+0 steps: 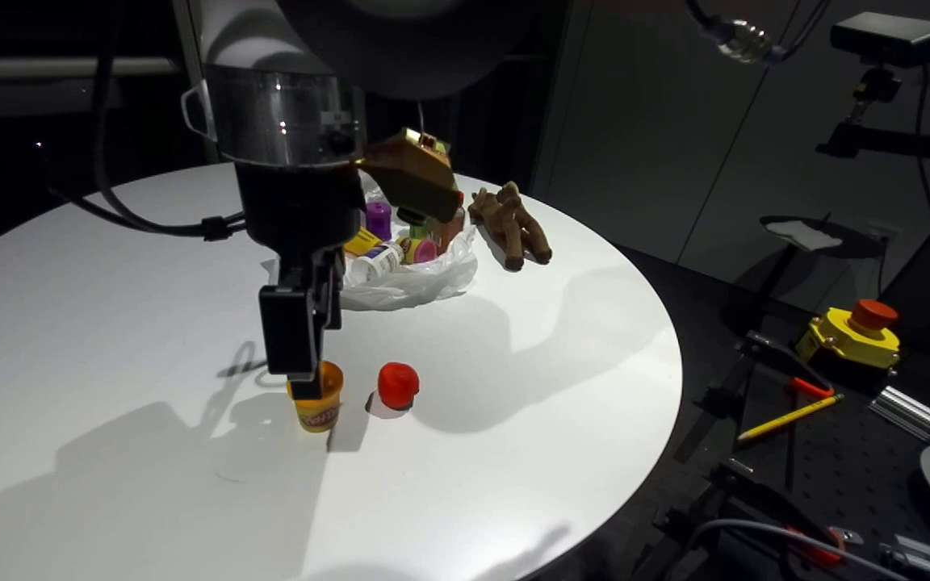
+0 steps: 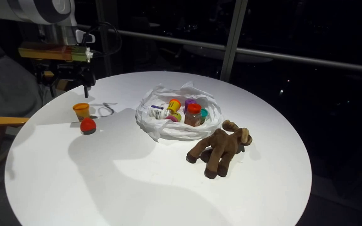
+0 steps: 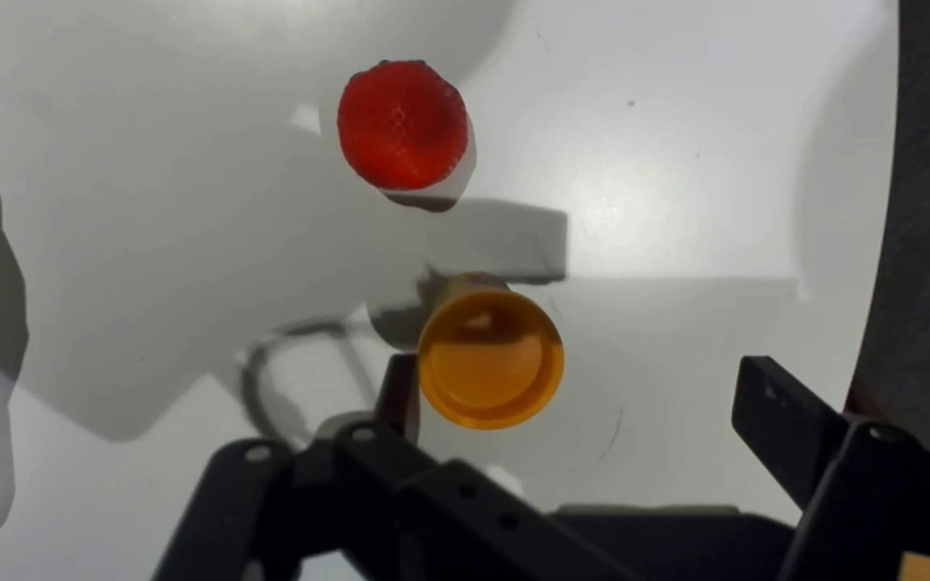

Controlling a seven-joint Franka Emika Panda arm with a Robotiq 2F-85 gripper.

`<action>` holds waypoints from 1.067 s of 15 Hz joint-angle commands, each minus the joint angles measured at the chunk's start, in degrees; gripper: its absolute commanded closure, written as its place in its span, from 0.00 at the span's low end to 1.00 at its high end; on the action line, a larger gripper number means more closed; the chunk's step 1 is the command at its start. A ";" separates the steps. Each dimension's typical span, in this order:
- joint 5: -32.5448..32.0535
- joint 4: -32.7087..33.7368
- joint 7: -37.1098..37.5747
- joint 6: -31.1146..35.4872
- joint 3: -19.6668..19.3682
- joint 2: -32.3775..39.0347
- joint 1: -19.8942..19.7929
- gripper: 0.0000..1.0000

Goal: Pick the objects on the table in the plastic bag

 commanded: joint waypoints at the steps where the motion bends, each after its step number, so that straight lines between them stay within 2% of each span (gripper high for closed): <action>1: -1.44 0.97 -0.98 1.73 -0.41 2.06 0.35 0.00; 7: -2.77 1.72 -0.47 2.09 -0.63 4.76 0.86 0.00; 16: -7.47 3.57 2.49 4.43 -3.96 6.13 3.32 0.00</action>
